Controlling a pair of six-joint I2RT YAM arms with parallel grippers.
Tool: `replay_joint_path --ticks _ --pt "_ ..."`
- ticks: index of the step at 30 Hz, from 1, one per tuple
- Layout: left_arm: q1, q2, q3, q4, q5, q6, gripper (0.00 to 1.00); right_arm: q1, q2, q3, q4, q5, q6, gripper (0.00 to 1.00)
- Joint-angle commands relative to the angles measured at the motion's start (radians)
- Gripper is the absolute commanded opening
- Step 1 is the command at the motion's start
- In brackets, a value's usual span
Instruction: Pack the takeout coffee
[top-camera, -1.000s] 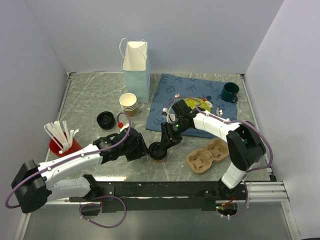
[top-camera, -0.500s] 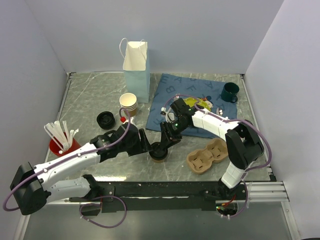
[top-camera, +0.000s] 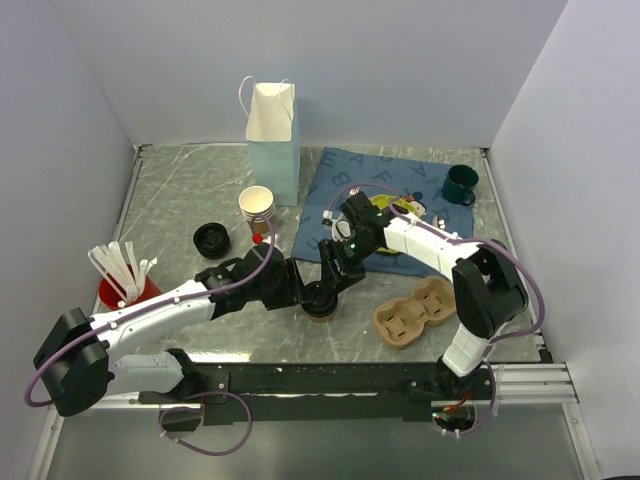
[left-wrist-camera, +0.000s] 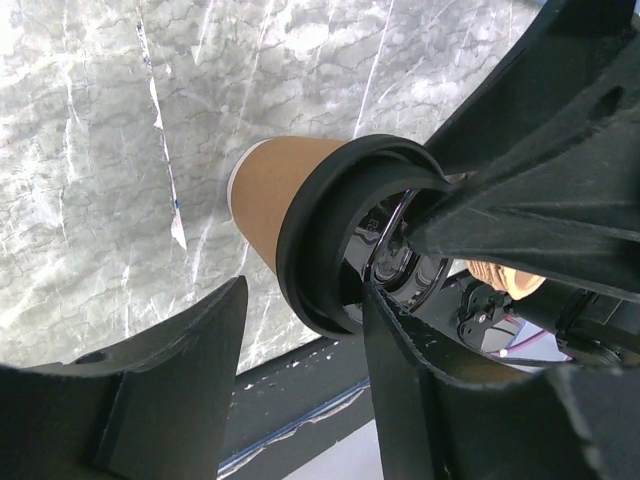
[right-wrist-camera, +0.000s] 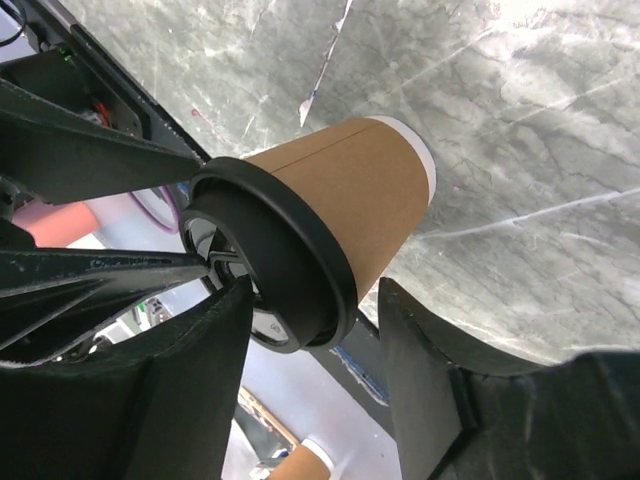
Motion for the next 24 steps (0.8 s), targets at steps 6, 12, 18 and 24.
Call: replay_joint_path --ticks 6,12,18,24 --pt "0.003 0.016 -0.046 0.013 -0.018 0.016 0.54 -0.024 -0.102 0.018 -0.051 -0.042 -0.011 0.64" --pt "0.003 0.027 -0.052 0.004 -0.025 0.016 0.54 -0.035 -0.128 -0.056 -0.051 -0.084 -0.042 0.59" --pt "0.001 0.021 -0.054 -0.002 -0.025 0.019 0.55 -0.038 -0.146 -0.122 -0.023 -0.085 -0.037 0.54" --pt "0.001 0.024 -0.057 -0.002 -0.025 0.017 0.54 -0.041 -0.125 -0.145 -0.003 -0.072 -0.033 0.43"
